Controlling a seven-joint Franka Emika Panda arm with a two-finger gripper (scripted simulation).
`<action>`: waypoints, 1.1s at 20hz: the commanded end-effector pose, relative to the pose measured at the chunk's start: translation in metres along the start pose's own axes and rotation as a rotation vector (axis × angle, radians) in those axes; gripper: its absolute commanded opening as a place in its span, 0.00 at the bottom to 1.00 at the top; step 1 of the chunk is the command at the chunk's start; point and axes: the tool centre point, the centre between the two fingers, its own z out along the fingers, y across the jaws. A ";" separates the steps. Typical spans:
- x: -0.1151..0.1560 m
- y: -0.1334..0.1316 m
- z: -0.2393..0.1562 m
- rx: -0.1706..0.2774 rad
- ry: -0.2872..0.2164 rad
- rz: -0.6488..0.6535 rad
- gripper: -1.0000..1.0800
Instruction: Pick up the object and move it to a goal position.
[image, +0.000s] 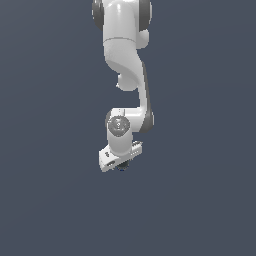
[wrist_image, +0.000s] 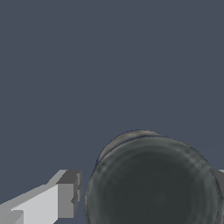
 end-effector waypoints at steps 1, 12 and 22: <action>0.001 0.000 0.000 -0.001 0.001 0.000 0.00; 0.000 0.001 0.000 -0.001 0.001 0.001 0.00; 0.006 0.023 -0.051 -0.028 0.037 0.032 0.00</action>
